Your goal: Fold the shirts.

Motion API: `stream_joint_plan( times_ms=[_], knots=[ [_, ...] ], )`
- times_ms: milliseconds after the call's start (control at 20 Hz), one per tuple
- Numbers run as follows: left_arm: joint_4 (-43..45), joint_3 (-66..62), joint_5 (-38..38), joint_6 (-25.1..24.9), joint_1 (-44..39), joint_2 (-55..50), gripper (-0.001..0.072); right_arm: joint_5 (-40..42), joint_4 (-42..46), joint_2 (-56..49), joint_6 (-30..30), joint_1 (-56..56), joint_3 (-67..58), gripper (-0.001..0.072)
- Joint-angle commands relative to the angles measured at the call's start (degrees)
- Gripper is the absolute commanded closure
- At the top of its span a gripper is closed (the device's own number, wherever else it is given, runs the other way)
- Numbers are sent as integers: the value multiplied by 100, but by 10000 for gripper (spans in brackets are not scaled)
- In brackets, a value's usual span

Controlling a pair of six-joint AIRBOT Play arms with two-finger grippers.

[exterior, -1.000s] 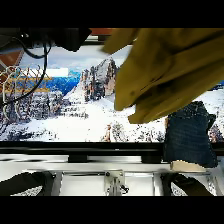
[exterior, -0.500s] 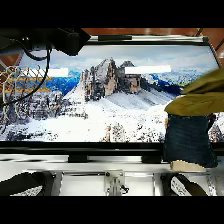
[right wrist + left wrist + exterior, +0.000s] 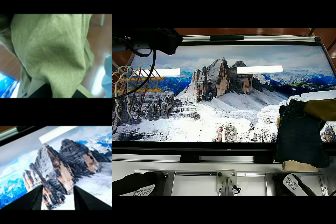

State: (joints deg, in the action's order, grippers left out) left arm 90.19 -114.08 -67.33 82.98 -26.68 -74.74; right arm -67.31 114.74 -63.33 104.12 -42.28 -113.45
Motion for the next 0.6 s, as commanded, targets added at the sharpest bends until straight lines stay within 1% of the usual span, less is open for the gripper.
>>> stream_joint_plan(
  times_ms=[0,100,250,450,550],
  knots=[
    [48,-4,-72,0,140,-4,266,61,44,-83,247,-531,-4,655],
    [46,-4,-76,0,140,-4,266,-74,42,-197,249,-673,-4,655],
    [44,-4,-170,2,140,-4,266,-24,57,-339,251,-767,-4,655],
    [44,-4,-518,7,140,-4,266,155,332,-448,262,-861,-4,655],
    [44,0,-621,7,140,-4,267,184,682,-439,393,-966,-7,655]
  ],
)
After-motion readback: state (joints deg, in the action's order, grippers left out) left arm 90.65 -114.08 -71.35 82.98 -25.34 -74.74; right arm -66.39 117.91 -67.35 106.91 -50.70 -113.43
